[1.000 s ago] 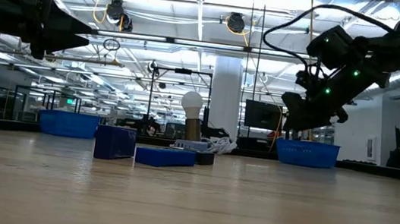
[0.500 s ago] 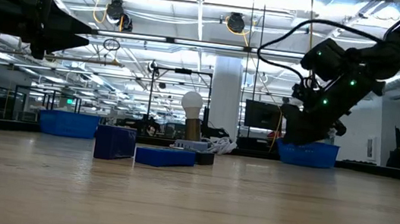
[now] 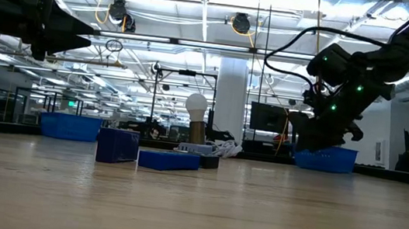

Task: Pick & Place Office items
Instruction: Adjust the right blue bin, then put the white charger adapter into the right blue bin

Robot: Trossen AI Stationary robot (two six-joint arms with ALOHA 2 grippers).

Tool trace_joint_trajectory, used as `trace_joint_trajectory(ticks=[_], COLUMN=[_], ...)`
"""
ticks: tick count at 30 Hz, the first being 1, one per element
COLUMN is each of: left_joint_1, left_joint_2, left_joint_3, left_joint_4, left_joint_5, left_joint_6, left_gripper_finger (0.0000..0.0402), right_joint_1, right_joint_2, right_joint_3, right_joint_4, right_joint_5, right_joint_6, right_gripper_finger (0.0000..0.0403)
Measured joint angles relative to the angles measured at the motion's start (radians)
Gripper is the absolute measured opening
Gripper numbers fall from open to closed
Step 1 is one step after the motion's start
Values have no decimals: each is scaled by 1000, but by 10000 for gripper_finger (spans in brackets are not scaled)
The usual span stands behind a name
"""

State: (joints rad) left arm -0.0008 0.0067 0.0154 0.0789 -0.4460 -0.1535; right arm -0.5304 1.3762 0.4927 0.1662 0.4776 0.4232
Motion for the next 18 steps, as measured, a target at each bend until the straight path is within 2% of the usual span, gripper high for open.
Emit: trace_joint_trajectory(ticks=[7,10,18], left_joint_1=[0,0,0], left_joint_2=[0,0,0], left_joint_3=[0,0,0], left_joint_4=[0,0,0], left_joint_5=[0,0,0], left_joint_6=[0,0,0], left_gripper_finger=[214,214,214], right_joint_1=[0,2,18], right_joint_2=[0,0,1], right_joint_3=[0,0,-1], right_joint_4=[-22,-19,133], right_joint_5=[72,69,-199], right_joint_6=[-14,-15,-23], right_gripper_finger=[171,171,171])
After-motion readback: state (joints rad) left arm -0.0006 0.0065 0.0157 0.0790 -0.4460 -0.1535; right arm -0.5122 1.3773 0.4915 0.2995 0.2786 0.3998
